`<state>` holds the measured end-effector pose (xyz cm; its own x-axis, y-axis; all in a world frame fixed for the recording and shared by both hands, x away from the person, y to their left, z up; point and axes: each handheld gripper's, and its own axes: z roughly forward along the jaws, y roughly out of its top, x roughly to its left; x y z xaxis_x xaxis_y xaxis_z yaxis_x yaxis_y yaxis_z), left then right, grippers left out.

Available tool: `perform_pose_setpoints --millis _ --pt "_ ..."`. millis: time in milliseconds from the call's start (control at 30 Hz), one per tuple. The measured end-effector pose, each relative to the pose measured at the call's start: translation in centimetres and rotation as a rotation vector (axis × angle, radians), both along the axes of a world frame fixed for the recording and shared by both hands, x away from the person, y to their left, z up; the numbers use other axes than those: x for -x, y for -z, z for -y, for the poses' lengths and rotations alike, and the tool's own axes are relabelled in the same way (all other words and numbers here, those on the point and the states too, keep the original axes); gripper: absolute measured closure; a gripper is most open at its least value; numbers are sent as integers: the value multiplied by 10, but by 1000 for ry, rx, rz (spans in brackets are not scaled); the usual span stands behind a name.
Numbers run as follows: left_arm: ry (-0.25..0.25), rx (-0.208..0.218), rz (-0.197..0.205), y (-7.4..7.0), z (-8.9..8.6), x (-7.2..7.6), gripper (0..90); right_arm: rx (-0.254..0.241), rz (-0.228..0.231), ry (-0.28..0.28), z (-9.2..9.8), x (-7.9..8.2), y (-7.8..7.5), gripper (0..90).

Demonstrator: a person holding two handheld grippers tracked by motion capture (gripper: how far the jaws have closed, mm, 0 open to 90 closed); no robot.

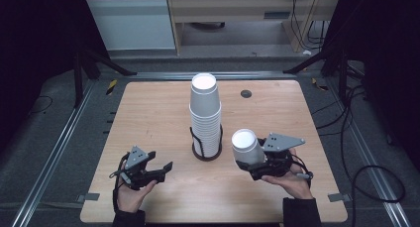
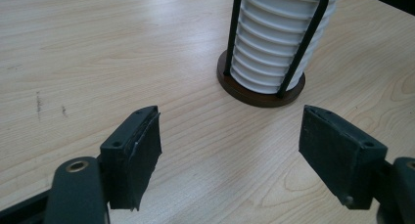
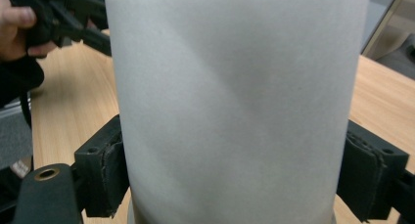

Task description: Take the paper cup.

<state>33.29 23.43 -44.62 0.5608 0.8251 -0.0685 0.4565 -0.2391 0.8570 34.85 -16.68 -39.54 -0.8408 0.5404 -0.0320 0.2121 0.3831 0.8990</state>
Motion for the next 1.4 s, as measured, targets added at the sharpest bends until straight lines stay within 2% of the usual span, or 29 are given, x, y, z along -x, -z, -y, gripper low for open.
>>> perform_pose_setpoints --millis 567,933,1400 --pt "41 13 0 -3 3 4 221 69 -45 -87 -13 2 17 150" --pt "139 14 3 -9 10 9 210 103 -74 -175 -24 0 27 150" --pt "224 40 10 -15 22 11 203 122 -96 -250 -40 -7 37 150"
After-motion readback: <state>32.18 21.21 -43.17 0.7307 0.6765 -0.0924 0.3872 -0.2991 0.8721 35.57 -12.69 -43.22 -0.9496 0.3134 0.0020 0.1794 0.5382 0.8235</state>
